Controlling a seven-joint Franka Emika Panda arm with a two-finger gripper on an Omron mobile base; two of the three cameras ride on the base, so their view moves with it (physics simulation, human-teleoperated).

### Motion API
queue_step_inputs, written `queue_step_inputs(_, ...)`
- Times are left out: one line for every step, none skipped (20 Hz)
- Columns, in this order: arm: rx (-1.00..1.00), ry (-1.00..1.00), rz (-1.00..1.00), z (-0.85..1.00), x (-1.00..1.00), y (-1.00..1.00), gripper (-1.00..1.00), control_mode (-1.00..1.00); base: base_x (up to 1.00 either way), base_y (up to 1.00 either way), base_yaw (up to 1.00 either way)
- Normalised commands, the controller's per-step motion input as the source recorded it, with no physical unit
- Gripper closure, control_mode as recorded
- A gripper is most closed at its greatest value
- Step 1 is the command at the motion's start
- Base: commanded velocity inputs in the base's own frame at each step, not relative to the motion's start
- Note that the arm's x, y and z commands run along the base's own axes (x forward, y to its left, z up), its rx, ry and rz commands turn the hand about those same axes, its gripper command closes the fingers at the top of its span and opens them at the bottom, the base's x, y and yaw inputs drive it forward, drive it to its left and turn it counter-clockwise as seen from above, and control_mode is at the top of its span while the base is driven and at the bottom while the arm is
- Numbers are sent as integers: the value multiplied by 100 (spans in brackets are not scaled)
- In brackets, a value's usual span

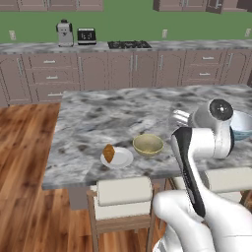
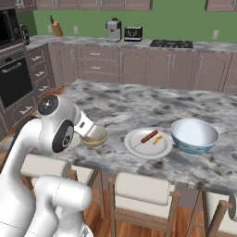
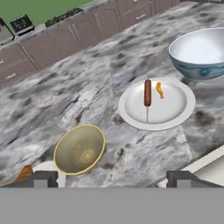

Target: Take the smaller bowl and place it next to the appetizer plate on the dining counter , and place the larger bowl next to the plate with cooked food.

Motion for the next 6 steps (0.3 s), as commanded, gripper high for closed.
queue_step_inputs(0, -10, 0, 99, -84, 6, -100, -100, 0, 0, 0)
queue_step_inputs(0, -10, 0, 97, -69, 14, -100, -100, 0, 0, 0)
queue_step_inputs(0, -9, 0, 97, -50, 22, -100, -100, 0, 0, 0)
queue_step_inputs(-3, -9, 0, 94, -20, 32, -100, -100, 0, 0, 0)
queue_step_inputs(-5, -9, 0, 91, 0, 39, -100, -100, 0, 0, 0)
queue_step_inputs(-5, -8, 0, 91, 0, 40, -100, -100, 0, 0, 0)
